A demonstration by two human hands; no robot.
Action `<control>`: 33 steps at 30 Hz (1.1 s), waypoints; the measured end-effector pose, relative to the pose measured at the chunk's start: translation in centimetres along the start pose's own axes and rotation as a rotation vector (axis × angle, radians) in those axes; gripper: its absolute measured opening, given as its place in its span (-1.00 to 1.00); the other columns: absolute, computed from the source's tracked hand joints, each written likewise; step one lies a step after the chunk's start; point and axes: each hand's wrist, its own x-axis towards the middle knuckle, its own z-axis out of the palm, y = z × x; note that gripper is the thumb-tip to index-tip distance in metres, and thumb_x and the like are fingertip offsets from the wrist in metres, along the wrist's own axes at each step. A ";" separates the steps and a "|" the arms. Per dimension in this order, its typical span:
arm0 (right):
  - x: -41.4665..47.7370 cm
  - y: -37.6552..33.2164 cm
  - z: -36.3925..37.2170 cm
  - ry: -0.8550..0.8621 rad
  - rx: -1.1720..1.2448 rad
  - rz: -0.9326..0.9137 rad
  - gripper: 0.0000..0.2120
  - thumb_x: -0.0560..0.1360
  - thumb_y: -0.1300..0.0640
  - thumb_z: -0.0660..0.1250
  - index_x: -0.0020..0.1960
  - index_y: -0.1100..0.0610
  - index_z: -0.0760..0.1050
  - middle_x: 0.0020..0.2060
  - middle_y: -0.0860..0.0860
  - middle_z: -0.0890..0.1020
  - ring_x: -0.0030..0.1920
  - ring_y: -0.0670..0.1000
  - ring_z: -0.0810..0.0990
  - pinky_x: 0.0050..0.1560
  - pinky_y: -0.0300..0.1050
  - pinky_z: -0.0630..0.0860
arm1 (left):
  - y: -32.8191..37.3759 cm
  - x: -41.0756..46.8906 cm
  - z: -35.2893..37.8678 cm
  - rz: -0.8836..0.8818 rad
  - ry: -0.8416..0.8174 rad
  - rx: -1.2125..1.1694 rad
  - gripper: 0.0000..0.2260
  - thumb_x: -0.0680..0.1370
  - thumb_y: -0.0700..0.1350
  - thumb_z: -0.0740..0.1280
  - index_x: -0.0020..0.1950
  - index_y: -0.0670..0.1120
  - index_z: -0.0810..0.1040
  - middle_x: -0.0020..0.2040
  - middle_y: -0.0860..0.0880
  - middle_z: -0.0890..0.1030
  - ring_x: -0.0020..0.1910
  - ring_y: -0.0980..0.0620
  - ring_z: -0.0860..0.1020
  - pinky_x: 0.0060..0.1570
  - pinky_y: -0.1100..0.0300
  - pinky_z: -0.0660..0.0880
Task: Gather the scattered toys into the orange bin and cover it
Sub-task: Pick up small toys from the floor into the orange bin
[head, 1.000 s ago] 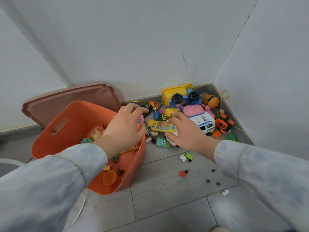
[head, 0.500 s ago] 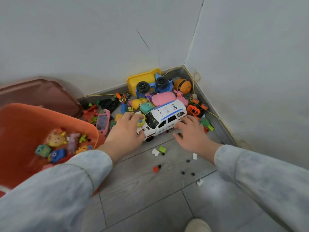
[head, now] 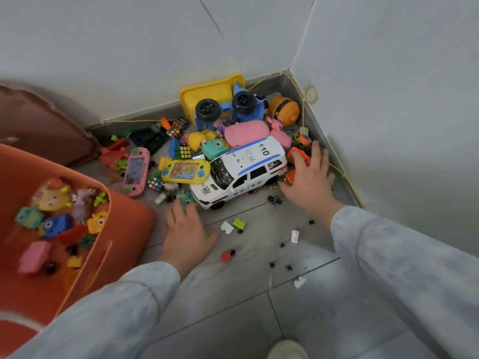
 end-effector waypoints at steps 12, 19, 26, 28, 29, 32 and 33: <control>-1.5 1.2 3.7 0.018 -0.203 -0.040 -0.27 0.30 -0.33 0.39 0.35 -0.08 0.27 0.38 0.26 0.30 0.47 0.41 0.11 0.48 0.39 0.01 | -1.0 1.6 3.0 -0.023 -0.029 -0.075 0.04 0.34 0.31 0.45 0.58 -0.10 -0.02 0.59 -0.13 -0.10 0.54 -0.24 0.04 0.45 -0.13 0.22; -4.6 2.2 2.6 0.095 -0.096 -0.053 -0.81 0.46 -0.09 0.38 0.06 -0.13 0.57 0.32 0.11 0.40 0.36 0.33 0.21 0.19 0.31 0.34 | -0.1 -1.1 4.8 0.069 -0.028 0.011 -0.23 0.43 0.31 0.34 0.49 -0.04 0.19 0.52 -0.18 0.07 0.47 -0.21 0.15 0.40 -0.08 0.25; -6.0 2.7 1.9 0.228 0.109 -0.190 -0.84 0.41 -0.06 0.30 -0.13 -0.02 0.59 0.02 0.03 0.43 0.12 0.16 0.38 0.07 0.14 0.36 | 2.0 -2.6 6.5 0.309 -0.033 0.020 -0.24 0.37 0.24 0.38 0.49 0.05 0.20 0.48 -0.15 0.15 0.43 -0.21 0.24 0.34 -0.12 0.33; -5.5 2.2 1.3 0.239 0.146 -0.096 -0.70 0.39 -0.12 0.36 0.07 -0.05 0.50 0.16 0.08 0.39 0.22 0.18 0.37 0.16 0.21 0.38 | 2.0 -2.4 6.5 0.393 -0.079 0.075 -0.17 0.41 0.24 0.38 0.55 0.12 0.02 0.56 -0.14 -0.04 0.53 -0.22 0.06 0.44 -0.13 0.23; -5.1 2.1 1.0 0.186 0.158 -0.042 -0.53 0.38 -0.18 0.40 0.23 -0.09 0.41 0.29 0.11 0.34 0.32 0.21 0.32 0.23 0.26 0.36 | 2.0 -2.3 6.4 0.446 -0.104 0.128 -0.14 0.43 0.24 0.38 0.56 0.16 -0.06 0.58 -0.12 -0.14 0.55 -0.23 -0.03 0.47 -0.15 0.17; -4.3 2.2 1.3 -0.117 0.210 -0.005 -0.05 0.34 -0.24 0.51 0.51 -0.28 -0.03 0.50 0.11 0.14 0.49 0.23 0.17 0.38 0.33 0.31 | 1.8 -2.1 6.3 0.607 -0.160 0.292 -0.17 0.47 0.24 0.35 0.57 0.21 -0.11 0.60 -0.09 -0.25 0.55 -0.29 -0.20 0.48 -0.26 0.03; -4.3 2.1 1.4 -0.151 0.228 -0.025 0.00 0.33 -0.22 0.53 0.51 -0.30 -0.09 0.46 0.11 0.20 0.46 0.22 0.25 0.36 0.29 0.36 | 1.6 -2.1 6.4 0.633 -0.176 0.326 -0.21 0.48 0.23 0.35 0.57 0.21 -0.05 0.61 -0.09 -0.21 0.55 -0.31 -0.18 0.47 -0.28 0.04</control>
